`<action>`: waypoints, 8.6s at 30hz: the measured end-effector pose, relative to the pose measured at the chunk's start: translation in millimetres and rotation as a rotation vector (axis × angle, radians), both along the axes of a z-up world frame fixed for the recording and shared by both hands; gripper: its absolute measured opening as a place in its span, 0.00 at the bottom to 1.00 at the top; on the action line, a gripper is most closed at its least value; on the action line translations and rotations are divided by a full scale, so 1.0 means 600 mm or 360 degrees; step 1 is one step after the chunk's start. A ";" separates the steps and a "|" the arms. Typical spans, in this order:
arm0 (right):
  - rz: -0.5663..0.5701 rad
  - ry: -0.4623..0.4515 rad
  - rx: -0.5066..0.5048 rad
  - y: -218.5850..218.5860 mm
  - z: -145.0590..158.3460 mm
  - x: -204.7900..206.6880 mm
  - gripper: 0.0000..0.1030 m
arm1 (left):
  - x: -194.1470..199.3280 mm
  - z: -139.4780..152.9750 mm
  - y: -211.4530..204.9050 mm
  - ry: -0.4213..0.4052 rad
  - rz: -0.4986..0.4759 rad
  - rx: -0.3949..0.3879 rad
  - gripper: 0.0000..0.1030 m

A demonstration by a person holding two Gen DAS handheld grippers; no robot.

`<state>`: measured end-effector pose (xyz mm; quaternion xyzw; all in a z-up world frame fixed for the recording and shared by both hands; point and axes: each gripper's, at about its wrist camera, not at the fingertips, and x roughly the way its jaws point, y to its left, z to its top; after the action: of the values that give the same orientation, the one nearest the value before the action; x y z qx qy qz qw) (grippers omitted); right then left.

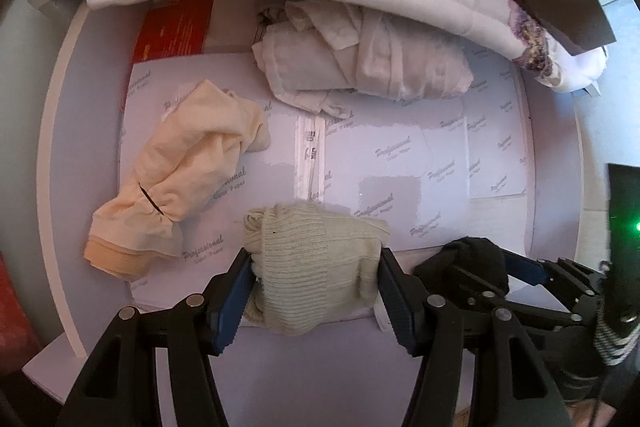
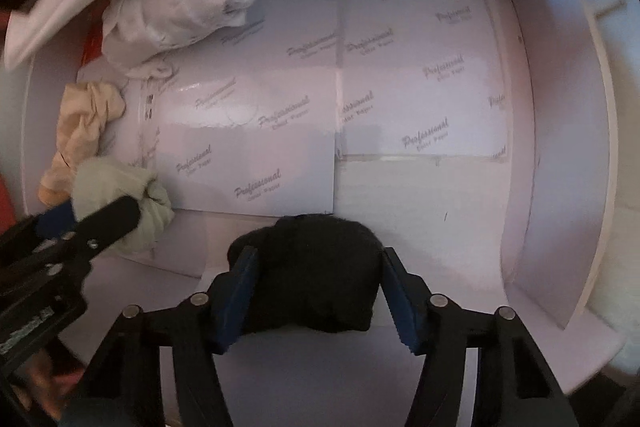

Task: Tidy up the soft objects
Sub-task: 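Lift the cream knit garment with the left tool and carry it to the gold tray, then lower the cream knit garment into the tray and open the left tool, then move the left tool back down into the drawer toward the beige garment, then grasp the beige garment with the left tool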

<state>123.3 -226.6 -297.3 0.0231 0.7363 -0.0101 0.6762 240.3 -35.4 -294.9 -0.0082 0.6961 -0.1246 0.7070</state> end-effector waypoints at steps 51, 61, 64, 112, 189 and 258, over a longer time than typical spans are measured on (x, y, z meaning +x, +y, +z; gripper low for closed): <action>0.0166 -0.0029 -0.0068 0.057 -0.019 0.011 0.60 | 0.049 0.354 0.038 -0.0958 0.0110 -0.0126 0.60; 0.0177 -0.0038 -0.0076 0.065 -0.015 0.009 0.60 | 0.108 0.353 0.015 -0.0969 0.0089 -0.0074 0.60; 0.0176 -0.0037 -0.0076 0.066 -0.015 0.008 0.60 | 0.126 0.345 0.007 -0.0970 0.0085 -0.0053 0.60; 0.0217 -0.0041 -0.0094 0.084 -0.012 0.006 0.62 | 0.222 0.289 0.040 -0.0713 0.0179 -0.0237 0.69; 0.0247 -0.0056 -0.0123 0.099 -0.009 0.003 0.61 | 0.001 0.289 0.060 -0.0656 0.0130 -0.0135 0.58; 0.0205 -0.0048 -0.0081 0.083 -0.021 0.007 0.56 | -0.015 0.127 0.125 -0.0200 0.0098 0.0192 0.56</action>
<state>127.7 -176.6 -310.0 -0.0414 0.7256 0.0149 0.6867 231.3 39.4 -218.7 0.0209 0.6560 -0.0610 0.7520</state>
